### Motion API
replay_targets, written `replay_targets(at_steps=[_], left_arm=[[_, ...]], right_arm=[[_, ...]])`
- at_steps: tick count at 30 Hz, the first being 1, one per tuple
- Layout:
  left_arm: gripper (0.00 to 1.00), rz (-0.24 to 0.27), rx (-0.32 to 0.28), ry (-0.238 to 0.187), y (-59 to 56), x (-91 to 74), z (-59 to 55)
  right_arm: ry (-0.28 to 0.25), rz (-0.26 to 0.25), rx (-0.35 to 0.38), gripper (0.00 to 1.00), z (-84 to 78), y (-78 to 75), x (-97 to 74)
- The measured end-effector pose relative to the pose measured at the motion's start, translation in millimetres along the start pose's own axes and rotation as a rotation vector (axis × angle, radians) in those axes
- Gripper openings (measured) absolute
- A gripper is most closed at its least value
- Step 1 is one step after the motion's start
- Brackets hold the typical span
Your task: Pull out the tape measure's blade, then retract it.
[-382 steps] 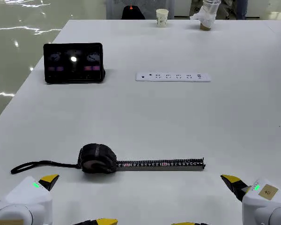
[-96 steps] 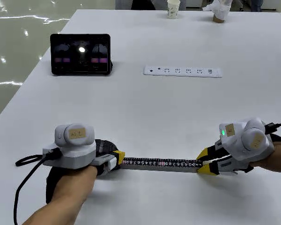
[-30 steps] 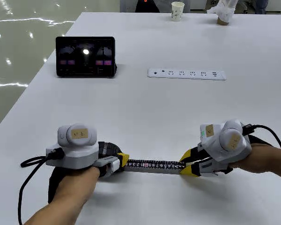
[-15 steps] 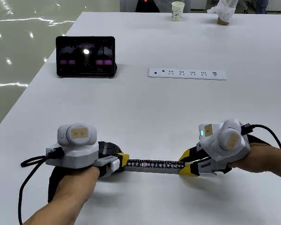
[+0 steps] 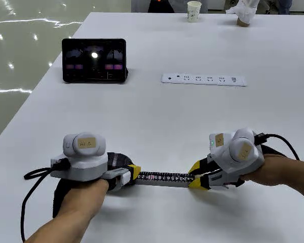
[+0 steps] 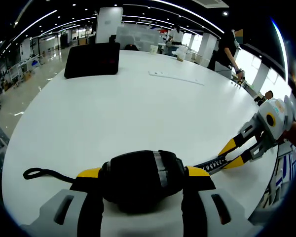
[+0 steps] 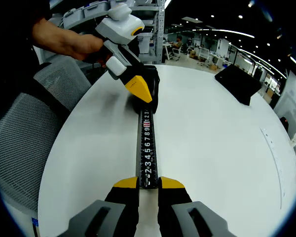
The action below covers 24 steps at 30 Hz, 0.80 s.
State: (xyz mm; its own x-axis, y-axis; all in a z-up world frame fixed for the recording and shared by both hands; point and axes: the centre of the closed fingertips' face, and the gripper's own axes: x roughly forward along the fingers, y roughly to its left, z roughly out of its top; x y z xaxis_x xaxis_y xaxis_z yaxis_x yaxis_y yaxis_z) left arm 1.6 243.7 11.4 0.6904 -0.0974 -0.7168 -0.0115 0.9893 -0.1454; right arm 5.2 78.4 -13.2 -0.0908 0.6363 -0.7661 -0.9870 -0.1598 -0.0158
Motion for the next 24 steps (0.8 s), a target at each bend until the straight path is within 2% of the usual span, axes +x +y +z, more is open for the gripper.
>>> replay_targets(at_steps=[24], left_arm=[[0.59,-0.007,-0.005,0.003,1.4,2.4,-0.2]], right_arm=[[-0.023,0.012,-0.005,0.11,23.7,-0.6,20.6]])
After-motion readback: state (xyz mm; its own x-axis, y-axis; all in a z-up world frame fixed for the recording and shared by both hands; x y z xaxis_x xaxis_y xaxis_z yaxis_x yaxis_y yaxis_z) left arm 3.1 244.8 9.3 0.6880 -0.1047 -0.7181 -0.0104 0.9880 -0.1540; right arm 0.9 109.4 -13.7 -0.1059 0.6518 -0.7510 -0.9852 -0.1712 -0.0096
